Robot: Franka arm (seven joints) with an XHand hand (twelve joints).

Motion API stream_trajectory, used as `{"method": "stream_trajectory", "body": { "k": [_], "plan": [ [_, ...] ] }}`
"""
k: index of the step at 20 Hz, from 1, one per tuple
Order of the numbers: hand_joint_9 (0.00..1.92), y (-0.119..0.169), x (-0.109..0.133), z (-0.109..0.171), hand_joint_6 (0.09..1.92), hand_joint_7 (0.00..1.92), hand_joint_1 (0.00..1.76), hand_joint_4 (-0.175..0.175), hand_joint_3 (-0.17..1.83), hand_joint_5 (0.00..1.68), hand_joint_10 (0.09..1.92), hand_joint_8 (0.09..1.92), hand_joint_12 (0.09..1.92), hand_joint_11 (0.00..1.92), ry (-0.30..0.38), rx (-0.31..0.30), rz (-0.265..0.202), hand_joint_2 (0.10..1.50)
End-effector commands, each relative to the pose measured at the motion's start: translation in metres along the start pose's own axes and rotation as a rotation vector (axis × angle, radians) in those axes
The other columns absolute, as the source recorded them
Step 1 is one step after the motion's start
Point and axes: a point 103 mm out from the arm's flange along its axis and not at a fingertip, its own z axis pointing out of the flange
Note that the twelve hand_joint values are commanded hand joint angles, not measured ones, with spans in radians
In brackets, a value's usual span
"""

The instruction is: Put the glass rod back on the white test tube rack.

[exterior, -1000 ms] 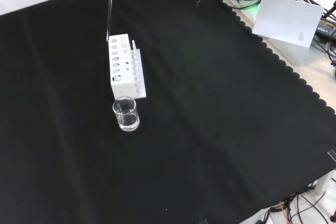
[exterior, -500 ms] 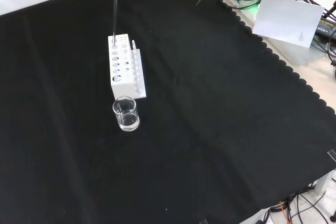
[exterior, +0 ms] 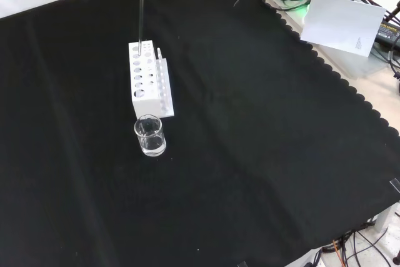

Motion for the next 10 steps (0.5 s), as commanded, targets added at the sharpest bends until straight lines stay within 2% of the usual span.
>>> {"method": "stream_trajectory", "body": {
  "k": [1,10],
  "plan": [
    [1.77,-0.003,0.004,0.002,0.45,1.31,1.32,-0.175,0.61,1.22,0.64,0.87,0.74,1.26,0.002,-0.013,-0.019,0.69],
    [1.77,0.009,0.011,0.016,0.45,1.31,1.32,-0.175,0.62,1.22,0.64,0.87,0.74,1.26,0.004,0.017,-0.032,0.69]
  ]
}}
